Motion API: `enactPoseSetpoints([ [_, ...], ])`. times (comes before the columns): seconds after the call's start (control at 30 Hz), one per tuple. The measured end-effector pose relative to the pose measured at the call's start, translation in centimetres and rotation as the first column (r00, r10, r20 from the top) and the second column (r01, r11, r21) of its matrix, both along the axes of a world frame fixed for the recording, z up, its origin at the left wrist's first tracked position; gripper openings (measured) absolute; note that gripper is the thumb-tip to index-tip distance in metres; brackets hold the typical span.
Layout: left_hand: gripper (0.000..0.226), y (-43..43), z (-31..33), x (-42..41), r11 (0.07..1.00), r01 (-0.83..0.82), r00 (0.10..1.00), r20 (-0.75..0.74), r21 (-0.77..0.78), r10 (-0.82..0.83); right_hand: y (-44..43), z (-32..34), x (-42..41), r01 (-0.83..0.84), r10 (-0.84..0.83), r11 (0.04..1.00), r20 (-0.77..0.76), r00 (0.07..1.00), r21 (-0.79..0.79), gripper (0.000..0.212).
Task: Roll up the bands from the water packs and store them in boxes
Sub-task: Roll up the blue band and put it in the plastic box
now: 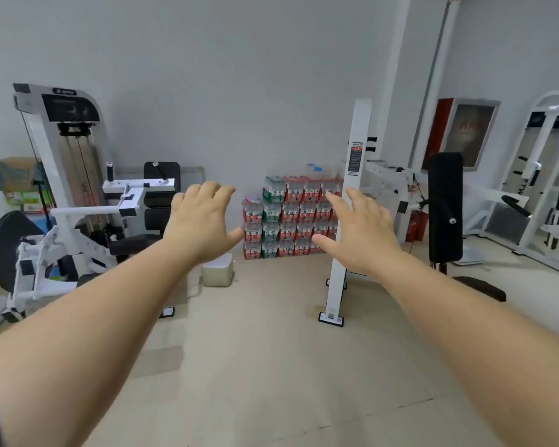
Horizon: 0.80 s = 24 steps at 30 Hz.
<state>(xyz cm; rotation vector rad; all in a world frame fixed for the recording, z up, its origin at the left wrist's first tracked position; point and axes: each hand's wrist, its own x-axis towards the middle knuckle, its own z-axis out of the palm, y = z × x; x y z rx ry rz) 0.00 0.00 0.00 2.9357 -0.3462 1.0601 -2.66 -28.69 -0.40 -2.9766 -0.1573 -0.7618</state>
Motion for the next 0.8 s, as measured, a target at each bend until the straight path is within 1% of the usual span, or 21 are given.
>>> enactPoseSetpoints([
  [0.13, 0.075, 2.1, -0.1, 8.0, 1.000, -0.021, 0.994, -0.108, 0.007, 0.022, 2.9, -0.6, 7.5, 0.022, -0.020, 0.999, -0.061, 0.998, 0.029, 0.086],
  [0.27, 0.072, 2.8, -0.9, 15.7, 1.000, 0.011, 0.992, -0.124, 0.020, -0.008, 4.3, -1.1, 15.3, 0.033, -0.029, 0.998, -0.069, 0.997, 0.053, 0.085],
  [0.37, 0.073, 2.8, -1.8, 21.6, 1.000, 0.021, 0.988, -0.152, 0.015, -0.019, 4.6, -2.0, 21.5, 0.017, -0.014, 0.999, -0.071, 0.997, 0.038, 0.083],
  [0.5, 0.072, 1.8, -3.0, 30.1, 1.000, 0.023, 0.983, -0.182, 0.003, -0.022, 3.5, -3.4, 30.4, 0.006, -0.002, 0.999, -0.103, 0.995, 0.038, 0.079],
  [0.67, 0.071, -0.2, -3.7, 41.4, 0.999, -0.022, 0.971, -0.240, -0.047, 0.010, 0.4, -4.6, 42.4, -0.021, 0.028, 0.998, -0.139, 0.990, 0.056, 0.078],
  [0.8, 0.072, -2.2, -3.8, 50.2, 0.999, -0.048, 0.961, -0.272, -0.006, 0.044, -1.9, -4.3, 52.5, -0.038, 0.058, 0.994, -0.206, 0.977, 0.103, 0.079],
])
